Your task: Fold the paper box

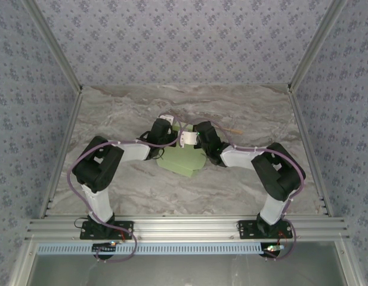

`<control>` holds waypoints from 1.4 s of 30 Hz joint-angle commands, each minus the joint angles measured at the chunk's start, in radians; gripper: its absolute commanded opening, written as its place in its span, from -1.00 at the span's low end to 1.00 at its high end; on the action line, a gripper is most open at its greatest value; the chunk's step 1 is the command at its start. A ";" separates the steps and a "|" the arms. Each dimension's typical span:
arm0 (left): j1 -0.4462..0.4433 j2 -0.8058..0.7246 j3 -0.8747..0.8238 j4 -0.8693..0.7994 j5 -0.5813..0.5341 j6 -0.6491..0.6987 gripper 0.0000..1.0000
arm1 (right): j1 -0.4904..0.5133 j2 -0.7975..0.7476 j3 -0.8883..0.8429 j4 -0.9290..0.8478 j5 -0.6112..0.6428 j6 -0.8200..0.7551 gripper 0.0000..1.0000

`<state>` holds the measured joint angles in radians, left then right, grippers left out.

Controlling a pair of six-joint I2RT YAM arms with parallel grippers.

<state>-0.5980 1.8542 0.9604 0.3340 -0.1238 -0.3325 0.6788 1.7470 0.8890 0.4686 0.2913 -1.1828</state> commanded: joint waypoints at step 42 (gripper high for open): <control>0.059 -0.114 -0.084 0.085 0.269 0.043 -0.10 | -0.005 -0.004 0.005 -0.113 0.019 0.025 -1.00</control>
<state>-0.5564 1.7737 0.8963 0.4011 0.0952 -0.3225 0.6781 1.7538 0.8890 0.4221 0.3035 -1.1622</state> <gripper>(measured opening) 0.454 0.063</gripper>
